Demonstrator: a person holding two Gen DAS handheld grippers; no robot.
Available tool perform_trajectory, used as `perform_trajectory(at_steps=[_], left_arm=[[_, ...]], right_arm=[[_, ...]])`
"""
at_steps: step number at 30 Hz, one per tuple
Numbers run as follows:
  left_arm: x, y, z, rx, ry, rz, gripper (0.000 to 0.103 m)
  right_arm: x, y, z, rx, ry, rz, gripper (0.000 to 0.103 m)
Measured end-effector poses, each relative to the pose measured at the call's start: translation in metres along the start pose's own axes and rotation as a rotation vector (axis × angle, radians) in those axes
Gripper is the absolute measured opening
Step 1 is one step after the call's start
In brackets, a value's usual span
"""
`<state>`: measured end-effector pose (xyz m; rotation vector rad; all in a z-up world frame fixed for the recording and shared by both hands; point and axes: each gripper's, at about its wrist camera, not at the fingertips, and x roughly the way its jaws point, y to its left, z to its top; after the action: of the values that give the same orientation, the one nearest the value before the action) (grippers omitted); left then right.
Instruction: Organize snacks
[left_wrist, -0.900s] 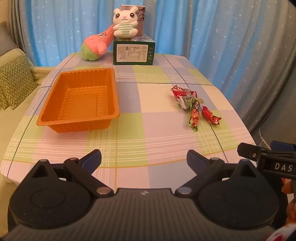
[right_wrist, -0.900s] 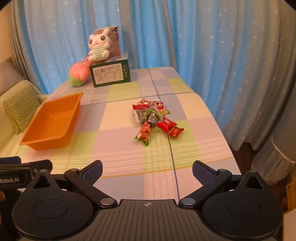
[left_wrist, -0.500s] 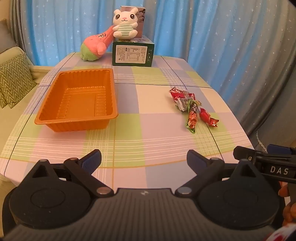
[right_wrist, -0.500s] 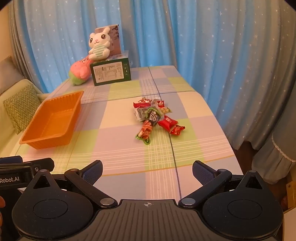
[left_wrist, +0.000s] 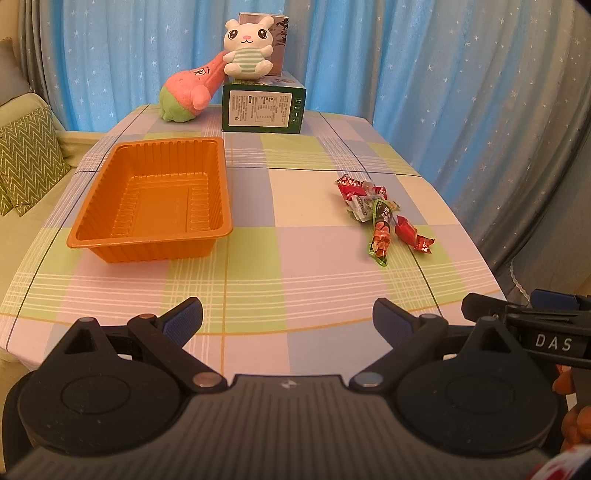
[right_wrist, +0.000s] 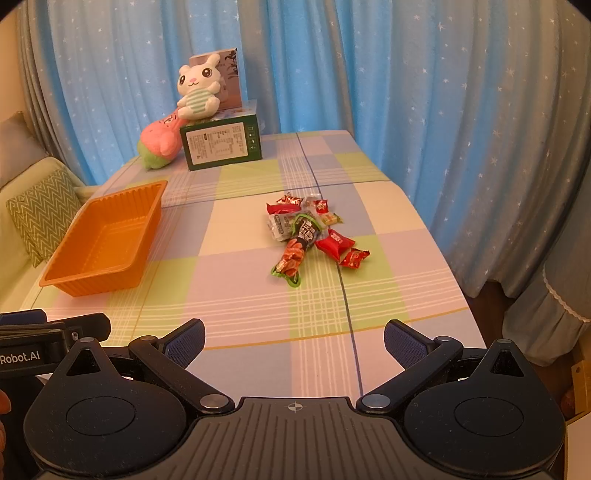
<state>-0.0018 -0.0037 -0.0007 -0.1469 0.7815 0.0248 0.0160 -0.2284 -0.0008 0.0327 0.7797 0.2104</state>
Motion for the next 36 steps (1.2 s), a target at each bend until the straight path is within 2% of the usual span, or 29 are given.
perform_trajectory(at_steps=[36], left_arm=[[-0.0007, -0.0002, 0.0006, -0.009, 0.002, -0.016, 0.098]], right_arm=[[-0.0019, -0.0024, 0.0009, 0.004, -0.003, -0.005, 0.102]])
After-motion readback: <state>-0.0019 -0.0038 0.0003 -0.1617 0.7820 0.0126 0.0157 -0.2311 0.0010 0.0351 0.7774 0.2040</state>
